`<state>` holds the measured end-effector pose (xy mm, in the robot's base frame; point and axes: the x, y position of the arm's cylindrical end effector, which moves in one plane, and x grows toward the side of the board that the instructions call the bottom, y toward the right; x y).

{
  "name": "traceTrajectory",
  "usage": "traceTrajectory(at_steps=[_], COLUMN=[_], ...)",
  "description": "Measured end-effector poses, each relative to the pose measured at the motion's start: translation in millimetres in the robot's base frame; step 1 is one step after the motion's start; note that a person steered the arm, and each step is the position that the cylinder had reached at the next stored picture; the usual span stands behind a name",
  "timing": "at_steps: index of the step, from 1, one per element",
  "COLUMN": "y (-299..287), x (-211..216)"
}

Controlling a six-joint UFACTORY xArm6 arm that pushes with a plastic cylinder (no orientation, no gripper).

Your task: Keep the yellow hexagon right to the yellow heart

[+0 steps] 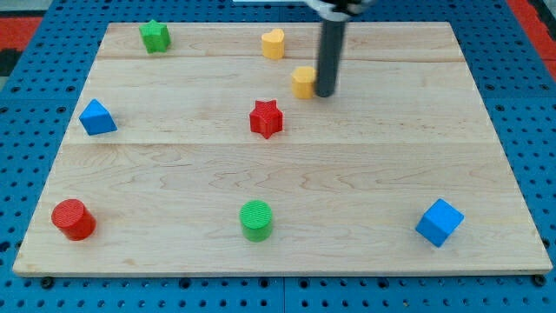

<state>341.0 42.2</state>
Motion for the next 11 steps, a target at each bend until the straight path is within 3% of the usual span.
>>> traceTrajectory(at_steps=[1, 2, 3, 5, 7, 9, 10, 11], y=[-16.8, -26.3, -31.9, -98.9, -33.7, -15.1, -24.5, -125.9], x=[-28.2, -20.7, 28.4, -24.0, -29.8, -69.3, -39.7, -33.4])
